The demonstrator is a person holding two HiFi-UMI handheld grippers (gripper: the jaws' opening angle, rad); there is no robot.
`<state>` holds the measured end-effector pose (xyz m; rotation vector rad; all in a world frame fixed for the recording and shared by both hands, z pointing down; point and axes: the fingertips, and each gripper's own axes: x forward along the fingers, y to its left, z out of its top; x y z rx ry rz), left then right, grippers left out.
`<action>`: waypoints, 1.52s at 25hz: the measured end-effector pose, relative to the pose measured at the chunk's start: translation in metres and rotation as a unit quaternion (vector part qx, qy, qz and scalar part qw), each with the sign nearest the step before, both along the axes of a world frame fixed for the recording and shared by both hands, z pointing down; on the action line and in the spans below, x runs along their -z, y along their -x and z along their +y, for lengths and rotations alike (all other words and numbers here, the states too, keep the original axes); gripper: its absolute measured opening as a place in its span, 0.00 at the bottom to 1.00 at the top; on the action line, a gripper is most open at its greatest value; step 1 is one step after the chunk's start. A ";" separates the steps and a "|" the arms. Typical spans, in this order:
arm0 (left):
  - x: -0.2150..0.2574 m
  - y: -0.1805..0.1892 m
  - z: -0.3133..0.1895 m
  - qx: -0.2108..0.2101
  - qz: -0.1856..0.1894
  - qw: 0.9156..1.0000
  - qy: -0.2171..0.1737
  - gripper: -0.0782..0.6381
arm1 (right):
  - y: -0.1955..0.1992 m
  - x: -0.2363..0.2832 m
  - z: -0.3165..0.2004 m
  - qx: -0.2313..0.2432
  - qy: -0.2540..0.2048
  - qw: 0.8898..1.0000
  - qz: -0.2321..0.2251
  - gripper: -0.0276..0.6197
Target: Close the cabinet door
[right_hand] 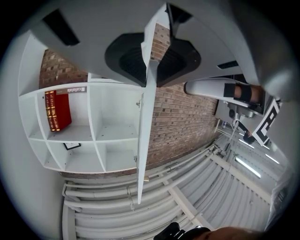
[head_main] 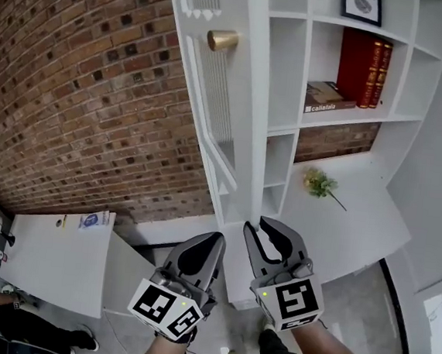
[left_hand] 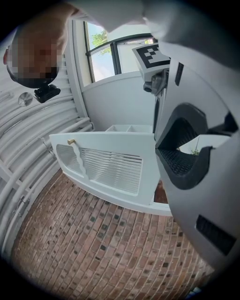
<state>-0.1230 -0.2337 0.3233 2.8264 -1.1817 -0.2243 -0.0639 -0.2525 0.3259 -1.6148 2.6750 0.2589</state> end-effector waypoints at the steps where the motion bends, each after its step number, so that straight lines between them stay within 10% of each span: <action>1: 0.000 -0.005 -0.003 -0.003 -0.001 1.000 0.000 0.12 | -0.005 0.002 -0.002 -0.003 -0.003 1.000 -0.003 0.16; 21: 0.004 -0.106 -0.082 -0.020 -0.012 1.000 0.002 0.12 | -0.136 -0.003 -0.104 -0.011 0.031 0.999 -0.017 0.17; 38: 0.007 -0.148 -0.144 0.015 -0.018 1.000 -0.001 0.12 | -0.168 -0.001 -0.183 0.017 0.023 1.000 0.006 0.22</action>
